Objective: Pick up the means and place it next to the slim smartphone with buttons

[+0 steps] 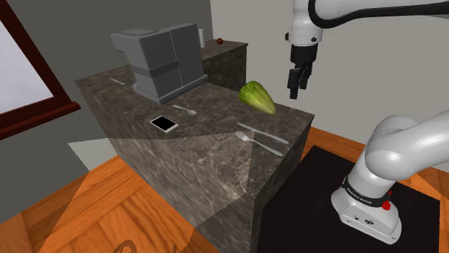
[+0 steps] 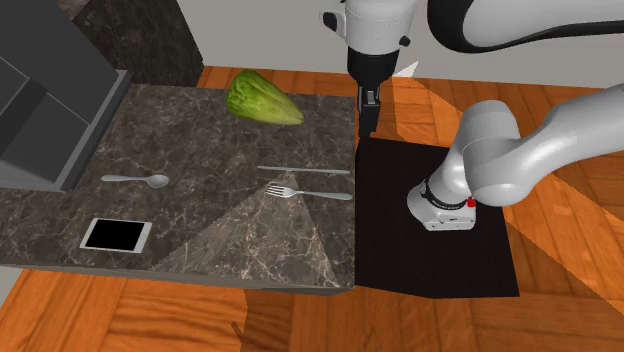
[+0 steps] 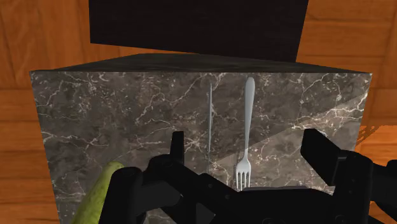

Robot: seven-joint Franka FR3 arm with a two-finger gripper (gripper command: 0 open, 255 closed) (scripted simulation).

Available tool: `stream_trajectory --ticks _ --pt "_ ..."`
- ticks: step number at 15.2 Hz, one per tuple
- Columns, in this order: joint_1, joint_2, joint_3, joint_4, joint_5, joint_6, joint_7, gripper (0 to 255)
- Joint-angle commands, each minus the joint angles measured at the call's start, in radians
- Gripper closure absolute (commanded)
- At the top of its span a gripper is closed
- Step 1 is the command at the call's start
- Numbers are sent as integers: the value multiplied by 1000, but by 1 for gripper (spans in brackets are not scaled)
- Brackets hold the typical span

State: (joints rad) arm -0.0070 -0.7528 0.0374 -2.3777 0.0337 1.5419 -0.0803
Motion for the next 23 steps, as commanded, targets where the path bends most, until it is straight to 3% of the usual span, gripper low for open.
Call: stream_trajectory --ticks 1,9,16,23 --pt "0 0 0 0 0 0 0 0" --pt "-1 156 22 -134 6 306 17 0" --pt "-5 373 40 -173 3 576 35 0" --pt "-6 445 45 -220 1 697 39 0"
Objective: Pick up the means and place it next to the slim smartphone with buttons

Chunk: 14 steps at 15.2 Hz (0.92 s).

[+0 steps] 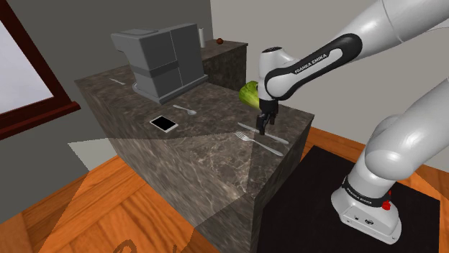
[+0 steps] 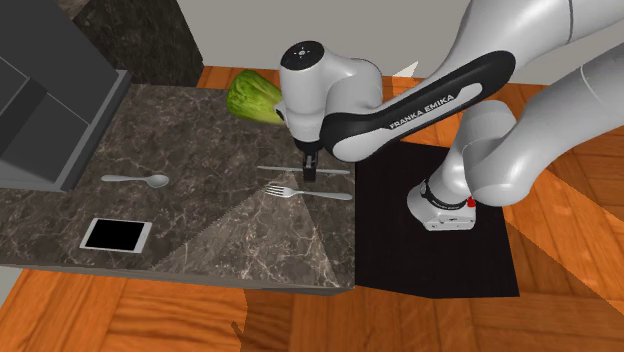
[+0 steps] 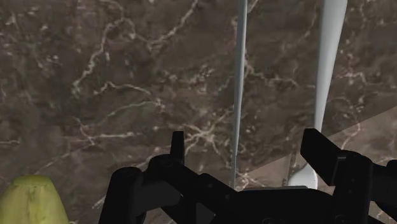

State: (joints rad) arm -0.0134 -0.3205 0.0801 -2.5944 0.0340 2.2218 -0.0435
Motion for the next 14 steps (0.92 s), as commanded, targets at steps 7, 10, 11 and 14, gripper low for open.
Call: stream_trajectory --ticks 7,10,11,14 --pt "1 26 3 -15 0 42 3 0" --pt "1 26 3 -15 0 42 3 255" --pt "1 26 3 -15 0 42 3 255" --pt "1 26 3 -15 0 42 3 255"
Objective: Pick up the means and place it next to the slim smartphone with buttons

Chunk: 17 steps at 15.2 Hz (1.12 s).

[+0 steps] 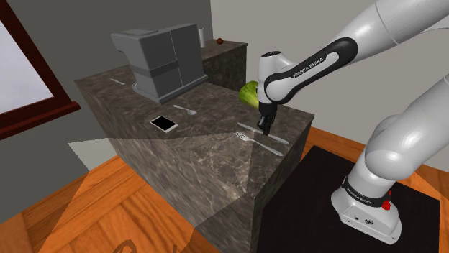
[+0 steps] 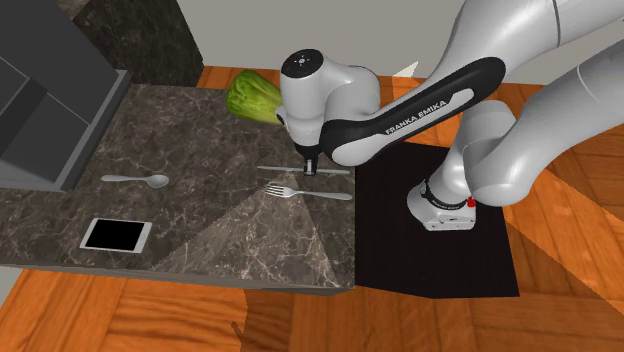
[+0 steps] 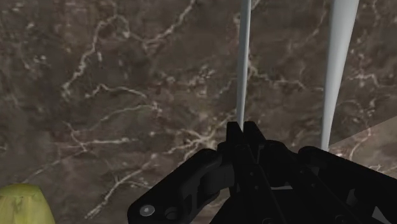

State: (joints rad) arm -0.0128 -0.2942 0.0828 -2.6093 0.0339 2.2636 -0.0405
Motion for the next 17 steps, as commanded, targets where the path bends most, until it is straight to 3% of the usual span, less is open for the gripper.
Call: stream_trajectory --ticks 1,5,17 --pt "0 0 0 0 0 0 0 255" --pt "0 0 0 0 0 0 0 255" --pt "1 -96 -6 90 2 -186 -3 255"
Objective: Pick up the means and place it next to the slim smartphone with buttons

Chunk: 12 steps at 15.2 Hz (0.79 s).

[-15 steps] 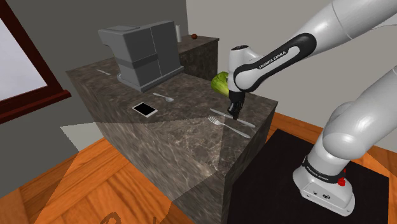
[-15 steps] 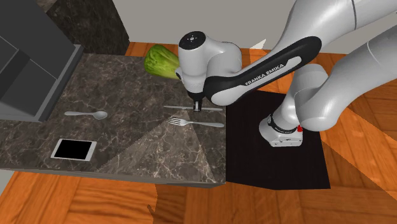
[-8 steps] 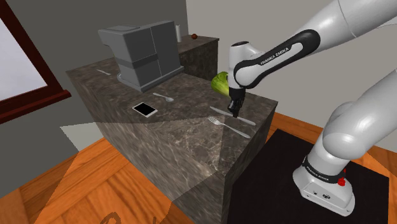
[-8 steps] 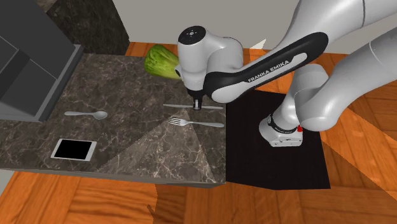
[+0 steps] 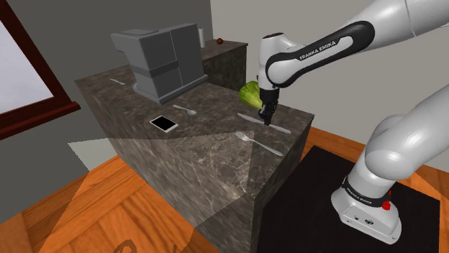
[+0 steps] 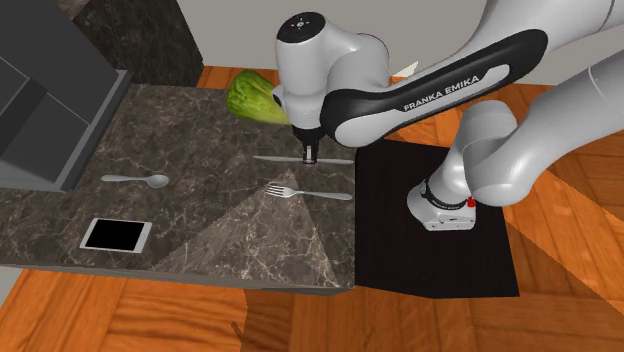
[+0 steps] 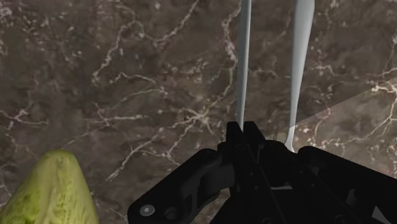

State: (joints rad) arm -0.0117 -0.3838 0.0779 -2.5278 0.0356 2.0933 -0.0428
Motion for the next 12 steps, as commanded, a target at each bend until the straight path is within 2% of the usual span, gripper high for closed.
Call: stream_trajectory --ticks 1,7,12 --pt "0 -12 -1 18 0 -31 -1 255" --pt "0 -43 -4 74 -1 -118 -1 255" --pt "36 96 67 208 17 -111 99 255"
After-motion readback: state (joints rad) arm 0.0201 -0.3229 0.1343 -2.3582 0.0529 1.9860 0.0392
